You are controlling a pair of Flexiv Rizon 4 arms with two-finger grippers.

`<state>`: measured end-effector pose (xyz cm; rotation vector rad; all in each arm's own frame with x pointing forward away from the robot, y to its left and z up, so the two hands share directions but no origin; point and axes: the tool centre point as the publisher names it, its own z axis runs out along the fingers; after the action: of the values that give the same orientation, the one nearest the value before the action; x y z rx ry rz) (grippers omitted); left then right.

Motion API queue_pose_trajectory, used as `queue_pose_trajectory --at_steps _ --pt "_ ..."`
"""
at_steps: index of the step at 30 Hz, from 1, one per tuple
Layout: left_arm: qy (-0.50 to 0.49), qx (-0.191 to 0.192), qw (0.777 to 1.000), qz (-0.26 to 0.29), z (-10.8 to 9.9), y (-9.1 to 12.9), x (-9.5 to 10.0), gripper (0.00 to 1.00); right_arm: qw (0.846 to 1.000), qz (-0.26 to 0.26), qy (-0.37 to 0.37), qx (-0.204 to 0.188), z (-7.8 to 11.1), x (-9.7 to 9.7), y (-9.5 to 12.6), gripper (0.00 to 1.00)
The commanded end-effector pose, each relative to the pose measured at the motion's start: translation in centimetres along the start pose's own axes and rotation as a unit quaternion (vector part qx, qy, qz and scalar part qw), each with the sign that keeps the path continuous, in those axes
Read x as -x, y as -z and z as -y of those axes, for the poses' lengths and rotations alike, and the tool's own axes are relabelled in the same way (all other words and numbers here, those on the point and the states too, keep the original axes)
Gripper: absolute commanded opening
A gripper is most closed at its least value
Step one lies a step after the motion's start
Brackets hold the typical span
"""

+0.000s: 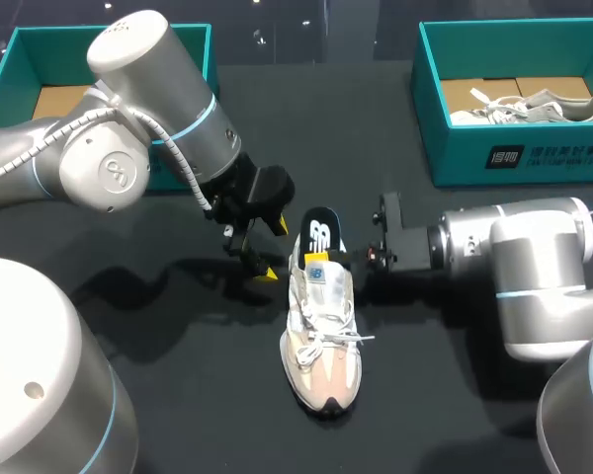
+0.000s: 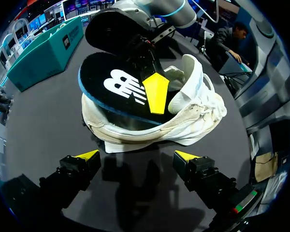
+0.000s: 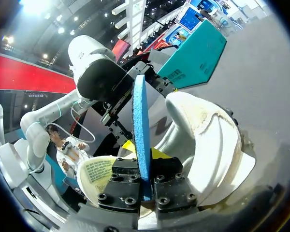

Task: Take the shoe out of the shoebox, open the shoe tongue, remove and reinsert the insole, then place the shoe into the shoebox

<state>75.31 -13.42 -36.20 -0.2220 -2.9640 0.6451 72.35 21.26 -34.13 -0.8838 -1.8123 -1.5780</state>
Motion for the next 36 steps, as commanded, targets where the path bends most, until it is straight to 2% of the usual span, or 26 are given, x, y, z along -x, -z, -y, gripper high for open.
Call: queue_pose_trajectory --at_steps 1,4,7,12,16,18,19,20,21,32,36 --pt "-0.001 0.0 1.0 0.001 -0.1 0.0 -0.1 1.0 1.0 0.003 0.0 -0.005 0.3 -0.4 0.1 0.02" --pt "-0.001 0.0 1.0 0.001 -0.1 0.0 -0.1 1.0 1.0 0.008 0.013 -0.005 -0.4 -0.9 0.3 0.38" --pt "-0.001 0.0 1.0 0.001 -0.1 0.0 -0.1 1.0 0.999 0.015 0.031 -0.009 -1.5 -1.3 0.6 0.43" --pt "-0.001 0.0 1.0 0.001 -0.1 0.0 -0.1 1.0 0.998 0.026 0.048 -0.019 -3.0 -1.6 1.3 0.41" --pt "-0.001 0.0 1.0 0.001 -0.1 0.0 -0.1 1.0 0.998 0.028 0.054 -0.023 -3.9 -1.2 1.5 0.35" --pt "-0.001 0.0 1.0 0.001 -0.1 0.0 -0.1 1.0 0.998 0.025 0.054 -0.027 -4.2 -0.8 1.5 0.29" --pt "-0.001 0.0 1.0 0.001 -0.1 0.0 -0.1 1.0 0.998 0.023 0.053 -0.029 -4.2 -0.6 1.4 0.19" --pt "-0.001 0.0 1.0 0.001 -0.1 0.0 -0.1 1.0 0.998 0.021 0.051 -0.031 -4.2 -0.4 1.3 0.02" --pt "-0.001 0.0 1.0 0.001 -0.1 0.0 -0.1 1.0 0.998 0.019 0.049 -0.033 -4.2 -0.2 1.3 0.0" --pt "-0.001 0.0 1.0 0.001 -0.1 0.0 -0.1 1.0 0.999 0.014 -0.004 -0.032 -0.3 0.2 1.3 0.0" --pt "-0.001 0.0 1.0 0.001 -0.1 0.0 -0.1 1.0 0.999 0.015 -0.015 -0.039 0.3 -0.1 1.0 0.0"
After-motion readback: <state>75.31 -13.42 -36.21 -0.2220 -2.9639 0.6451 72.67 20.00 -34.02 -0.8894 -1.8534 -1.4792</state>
